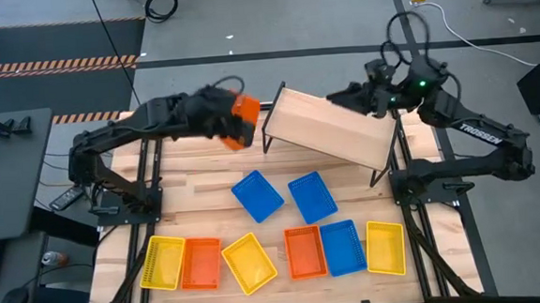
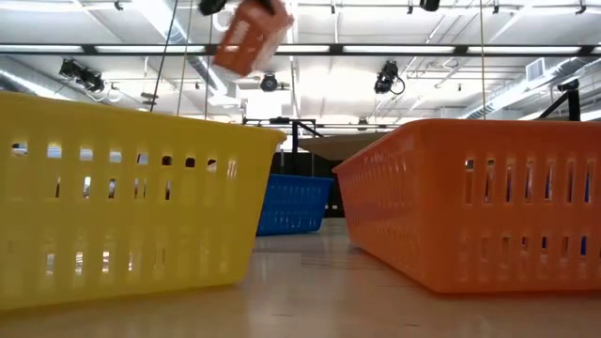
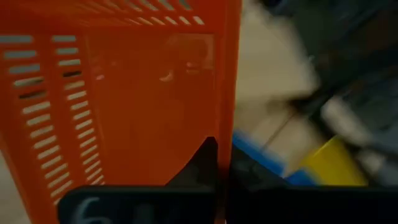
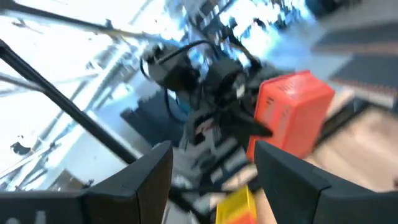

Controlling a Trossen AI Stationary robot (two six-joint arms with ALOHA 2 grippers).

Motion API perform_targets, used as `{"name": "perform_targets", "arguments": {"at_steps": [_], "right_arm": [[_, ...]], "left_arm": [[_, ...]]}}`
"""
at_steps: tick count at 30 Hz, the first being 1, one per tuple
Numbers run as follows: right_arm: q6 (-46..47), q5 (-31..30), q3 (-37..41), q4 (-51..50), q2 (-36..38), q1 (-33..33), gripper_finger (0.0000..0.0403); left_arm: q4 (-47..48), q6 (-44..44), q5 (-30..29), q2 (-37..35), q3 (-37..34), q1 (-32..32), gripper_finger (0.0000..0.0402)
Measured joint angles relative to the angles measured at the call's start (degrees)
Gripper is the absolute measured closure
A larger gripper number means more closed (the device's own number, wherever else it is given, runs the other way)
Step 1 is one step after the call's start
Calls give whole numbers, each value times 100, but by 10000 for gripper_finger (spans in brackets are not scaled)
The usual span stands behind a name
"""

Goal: Stack baskets on shelf by color
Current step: Put the top orange basket on the shelf

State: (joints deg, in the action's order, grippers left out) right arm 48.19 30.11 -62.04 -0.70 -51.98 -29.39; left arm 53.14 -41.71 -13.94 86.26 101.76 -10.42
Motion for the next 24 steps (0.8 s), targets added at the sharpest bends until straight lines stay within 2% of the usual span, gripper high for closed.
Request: {"name": "perform_targets", "arguments": {"at_steps": [3,8,16,24], "right_arm": [[167,51,0,297,109,-222,170],[169,343,-4,130,499,-554,172],[-202,406,-7,-987,1128,-931,176],[-378,400,-7,-1846,1467,-1023,181]], "left_arm": [[-397,9,1,45,7,-164,396],[-940,321,183,467,2,-356,396],[-2310,750,428,1172,-1,-279,395],[-2452,937,414,1528,2,-300,394]]}}
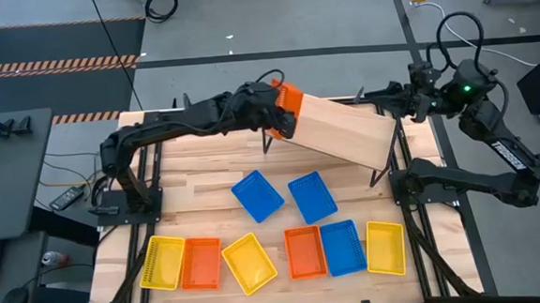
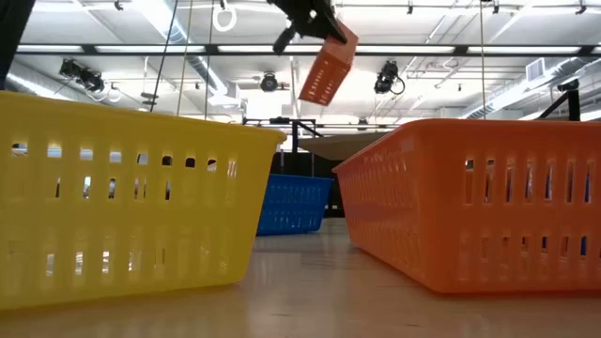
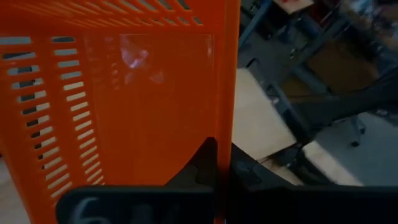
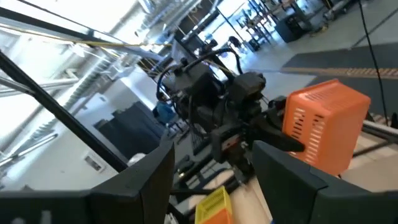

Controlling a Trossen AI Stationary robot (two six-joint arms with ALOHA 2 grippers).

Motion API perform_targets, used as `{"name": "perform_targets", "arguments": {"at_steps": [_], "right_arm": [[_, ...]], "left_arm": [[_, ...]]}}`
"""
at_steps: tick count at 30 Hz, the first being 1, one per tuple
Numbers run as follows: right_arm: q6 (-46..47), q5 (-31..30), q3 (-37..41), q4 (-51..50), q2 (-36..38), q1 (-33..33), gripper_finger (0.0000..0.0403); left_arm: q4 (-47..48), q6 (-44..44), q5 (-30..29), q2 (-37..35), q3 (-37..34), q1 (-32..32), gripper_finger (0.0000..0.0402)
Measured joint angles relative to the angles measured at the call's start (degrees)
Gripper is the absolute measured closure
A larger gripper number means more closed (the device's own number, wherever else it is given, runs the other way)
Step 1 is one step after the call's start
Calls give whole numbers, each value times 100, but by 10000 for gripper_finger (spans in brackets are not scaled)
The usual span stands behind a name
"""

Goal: Stack baskets on shelf by color
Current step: Put the top orange basket on the shelf

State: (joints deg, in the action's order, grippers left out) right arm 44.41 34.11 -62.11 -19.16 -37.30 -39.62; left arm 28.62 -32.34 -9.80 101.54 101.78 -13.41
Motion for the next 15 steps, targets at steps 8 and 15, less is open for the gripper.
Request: {"name": "perform_targets", "arguments": {"at_steps": [8,15], "right_arm": [[-114,-16,2,-401,-38,0,181],[-115,-16,2,-485,-43,0,181]], "left_arm": [[30,185,-100,397,0,-62,393],[-88,421,-90,593,5,-133,392]]}}
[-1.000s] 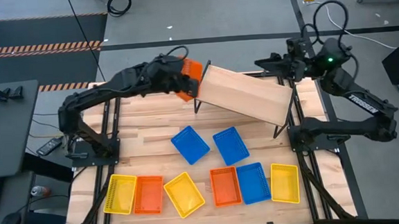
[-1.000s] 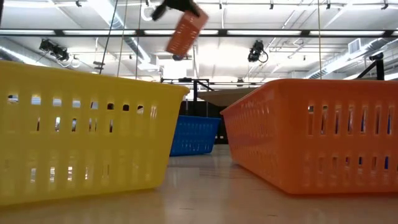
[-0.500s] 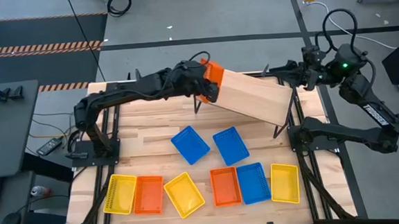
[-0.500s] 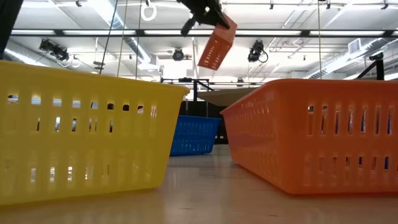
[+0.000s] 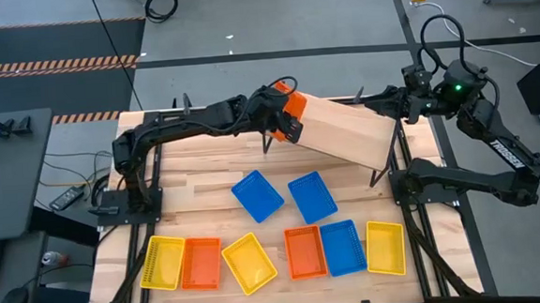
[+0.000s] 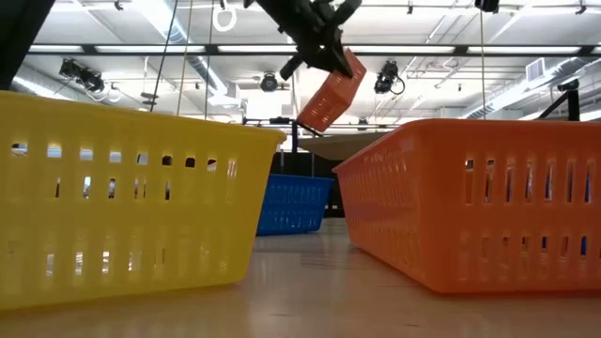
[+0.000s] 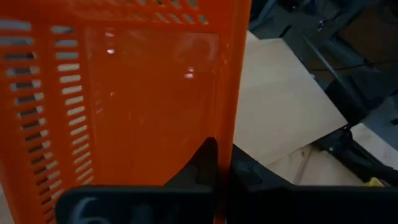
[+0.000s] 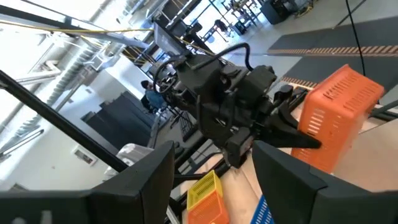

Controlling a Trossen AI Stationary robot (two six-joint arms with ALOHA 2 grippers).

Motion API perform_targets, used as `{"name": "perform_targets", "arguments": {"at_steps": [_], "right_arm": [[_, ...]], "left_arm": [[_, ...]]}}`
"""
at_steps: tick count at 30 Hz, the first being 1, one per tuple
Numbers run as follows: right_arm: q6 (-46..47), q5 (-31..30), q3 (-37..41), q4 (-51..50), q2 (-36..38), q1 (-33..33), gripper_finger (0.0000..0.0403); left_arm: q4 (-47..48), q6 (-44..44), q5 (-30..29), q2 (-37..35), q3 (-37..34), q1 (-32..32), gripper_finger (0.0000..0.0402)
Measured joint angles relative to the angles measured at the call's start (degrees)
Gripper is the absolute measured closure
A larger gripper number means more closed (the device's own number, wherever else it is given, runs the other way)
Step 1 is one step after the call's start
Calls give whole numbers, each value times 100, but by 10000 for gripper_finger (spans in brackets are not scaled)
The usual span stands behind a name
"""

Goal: Stack baskets on shelf by color
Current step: Put the top orange basket on the shelf

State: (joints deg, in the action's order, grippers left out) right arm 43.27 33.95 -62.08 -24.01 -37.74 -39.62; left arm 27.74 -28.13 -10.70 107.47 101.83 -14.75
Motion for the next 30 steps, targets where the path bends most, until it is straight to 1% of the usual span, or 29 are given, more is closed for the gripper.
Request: {"name": "perform_targets", "arguments": {"at_steps": [3,7,11,23,30], "right_arm": [[1,2,0,-1,0,0,181],[2,2,0,-4,0,4,181],[-6,2,0,-7,0,4,181],[-167,22,2,-11,-3,4,181],[-191,49,2,-11,-13,4,181]], "left_arm": [[-46,47,16,52,-5,-61,386],[-14,97,3,34,-3,-144,364],[21,223,-6,42,-5,-221,337],[38,223,-6,42,-5,-255,252],[-8,161,-118,42,-5,-255,202]]}}
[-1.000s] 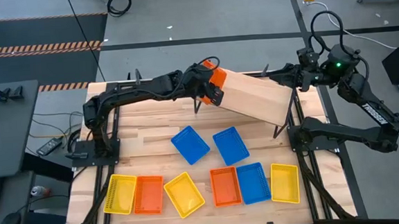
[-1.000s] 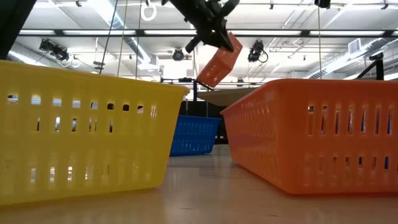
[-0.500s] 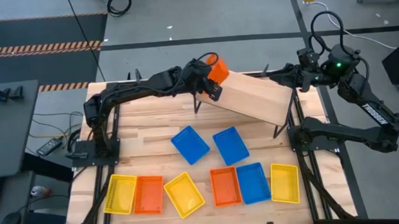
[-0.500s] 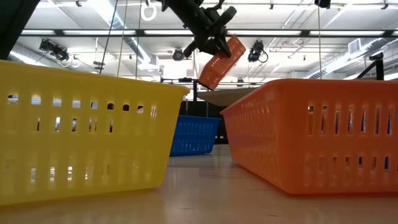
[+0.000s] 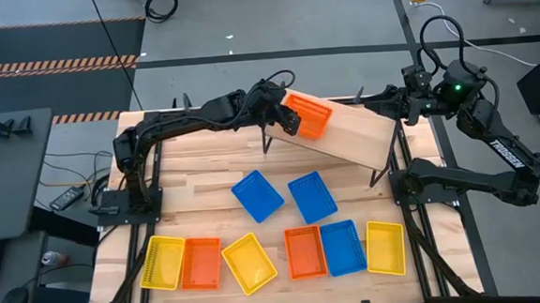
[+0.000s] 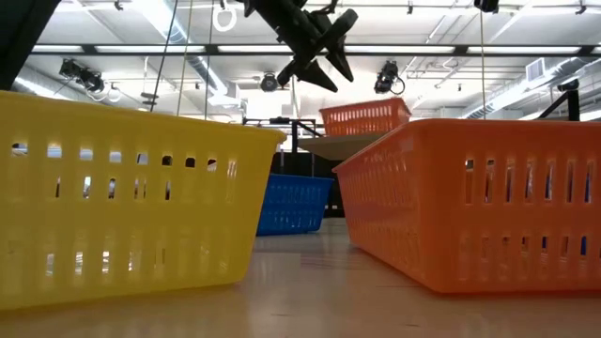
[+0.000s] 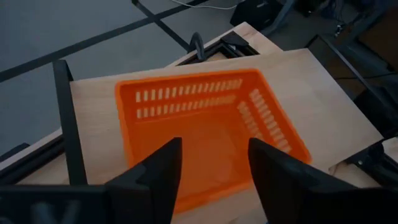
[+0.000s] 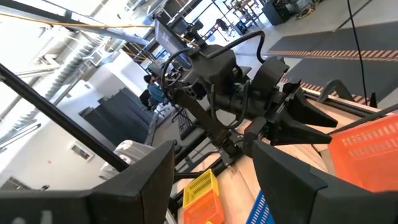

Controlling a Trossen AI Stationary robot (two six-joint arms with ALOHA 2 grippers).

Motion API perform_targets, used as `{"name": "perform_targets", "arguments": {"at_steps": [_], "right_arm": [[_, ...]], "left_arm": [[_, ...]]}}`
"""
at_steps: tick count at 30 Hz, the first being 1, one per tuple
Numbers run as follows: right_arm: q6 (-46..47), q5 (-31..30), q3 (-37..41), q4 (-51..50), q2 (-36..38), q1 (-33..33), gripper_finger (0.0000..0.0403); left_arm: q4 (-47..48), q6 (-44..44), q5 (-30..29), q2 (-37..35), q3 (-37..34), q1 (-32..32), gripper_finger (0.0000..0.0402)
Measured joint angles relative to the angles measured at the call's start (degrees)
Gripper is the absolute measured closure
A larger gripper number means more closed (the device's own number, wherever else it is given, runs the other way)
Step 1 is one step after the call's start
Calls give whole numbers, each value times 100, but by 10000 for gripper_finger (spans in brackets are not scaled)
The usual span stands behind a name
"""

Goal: Stack baskets on shelf by color
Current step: Put the top orange basket on the shelf

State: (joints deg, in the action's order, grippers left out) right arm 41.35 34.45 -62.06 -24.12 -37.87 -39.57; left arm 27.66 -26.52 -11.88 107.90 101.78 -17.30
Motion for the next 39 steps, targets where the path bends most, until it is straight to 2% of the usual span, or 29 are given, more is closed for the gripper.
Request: {"name": "perform_targets", "arguments": {"at_steps": [8,14,17,21,29,34,39], "right_arm": [[-58,25,0,-283,-14,7,181],[-935,-387,7,-1208,-233,7,181],[-1272,-613,7,-1243,-373,7,181],[-1769,-630,4,-1317,-730,28,181],[-3474,-429,7,-1330,-1587,731,181],[-3992,-439,4,-1504,-1975,1196,181],[-4599,-786,4,-1814,-2127,1624,181]], "left_arm": [[-1,-104,196,-111,-7,15,183],[-7,-122,338,-619,-7,40,194],[12,-124,334,-956,-5,84,200],[-15,-85,334,-1314,-4,207,205],[-41,215,466,-1960,-2,635,205],[-46,211,467,-2290,2,956,207],[60,141,466,-2444,2,1297,208]]}}
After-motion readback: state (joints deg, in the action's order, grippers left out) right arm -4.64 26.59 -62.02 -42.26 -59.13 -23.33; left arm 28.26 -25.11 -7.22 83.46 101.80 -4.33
